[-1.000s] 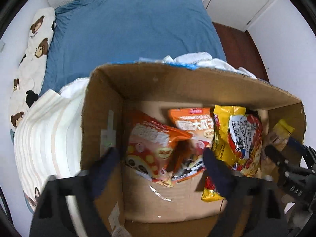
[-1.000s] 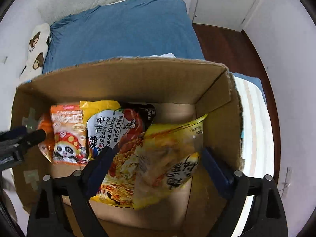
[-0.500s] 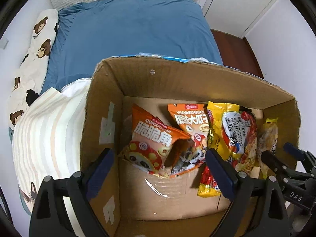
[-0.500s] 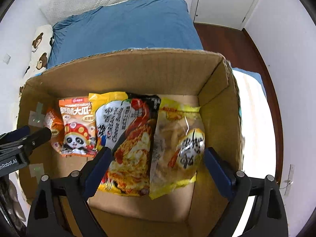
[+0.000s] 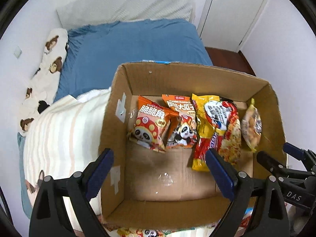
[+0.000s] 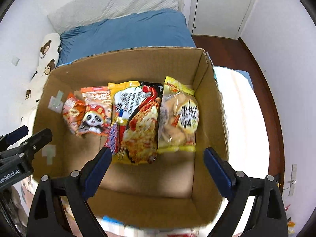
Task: Organize snacks
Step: 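Grasp the red spicy strip packet with left tool while right tool grasps the grey paper packet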
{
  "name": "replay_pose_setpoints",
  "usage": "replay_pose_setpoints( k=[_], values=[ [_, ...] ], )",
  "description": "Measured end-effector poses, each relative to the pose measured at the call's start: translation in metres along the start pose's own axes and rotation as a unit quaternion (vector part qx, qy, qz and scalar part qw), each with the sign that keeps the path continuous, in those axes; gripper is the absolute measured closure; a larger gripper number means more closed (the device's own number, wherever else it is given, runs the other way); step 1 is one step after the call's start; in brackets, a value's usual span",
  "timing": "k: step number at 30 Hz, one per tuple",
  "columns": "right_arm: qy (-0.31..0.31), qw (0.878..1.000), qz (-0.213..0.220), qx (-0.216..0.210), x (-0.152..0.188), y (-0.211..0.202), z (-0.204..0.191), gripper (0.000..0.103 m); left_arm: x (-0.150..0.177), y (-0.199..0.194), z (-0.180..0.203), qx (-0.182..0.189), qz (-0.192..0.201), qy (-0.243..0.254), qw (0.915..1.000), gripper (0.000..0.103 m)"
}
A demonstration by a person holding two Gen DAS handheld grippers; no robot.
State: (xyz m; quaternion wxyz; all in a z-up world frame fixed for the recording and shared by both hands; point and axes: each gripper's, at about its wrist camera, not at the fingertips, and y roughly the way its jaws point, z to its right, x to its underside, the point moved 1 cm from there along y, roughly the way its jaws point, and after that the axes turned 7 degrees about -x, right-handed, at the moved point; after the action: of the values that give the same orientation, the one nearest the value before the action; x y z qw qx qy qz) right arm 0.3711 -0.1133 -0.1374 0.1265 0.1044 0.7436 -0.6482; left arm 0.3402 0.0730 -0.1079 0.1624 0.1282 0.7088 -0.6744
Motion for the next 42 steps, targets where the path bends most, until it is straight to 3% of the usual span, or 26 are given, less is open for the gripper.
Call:
replay_pose_setpoints(
  k=[7,19,25,29,32,37,41,42],
  values=[
    [-0.006,0.999,0.036,-0.018,0.038,-0.053,-0.008,0.007,0.035,-0.044,-0.004,-0.007,0.050,0.008,0.9987,0.008],
    [0.016,0.996,0.068,-0.062,0.103,-0.119,-0.021,0.007,0.090,-0.107,-0.016,0.009,0.088,-0.001,0.9961,0.008],
    [0.063,0.991,0.034,-0.110,0.171,-0.120,-0.019,0.007,0.148,-0.117,-0.023,0.004,0.083,0.012,0.9965,0.008],
    [0.074,0.990,-0.034,-0.117,0.233,-0.092,-0.011,0.007,0.212,-0.088,-0.015,-0.010,0.030,0.073,0.9968,0.008],
    [0.066,0.989,-0.078,-0.103,0.273,-0.070,0.002,0.007,0.265,-0.056,0.003,-0.017,-0.021,0.147,0.9887,0.008],
    [0.061,0.988,-0.124,-0.076,0.322,-0.048,0.028,0.007,0.345,-0.006,0.048,0.022,-0.111,0.278,0.9539,0.008],
    [0.065,0.984,-0.145,-0.078,0.341,-0.036,0.045,0.030,0.371,0.028,0.080,0.059,-0.167,0.323,0.9296,0.008],
    [0.062,0.984,-0.145,-0.079,0.342,-0.036,0.045,0.030,0.375,0.037,0.088,0.058,-0.172,0.334,0.9251,0.008]
  ],
)
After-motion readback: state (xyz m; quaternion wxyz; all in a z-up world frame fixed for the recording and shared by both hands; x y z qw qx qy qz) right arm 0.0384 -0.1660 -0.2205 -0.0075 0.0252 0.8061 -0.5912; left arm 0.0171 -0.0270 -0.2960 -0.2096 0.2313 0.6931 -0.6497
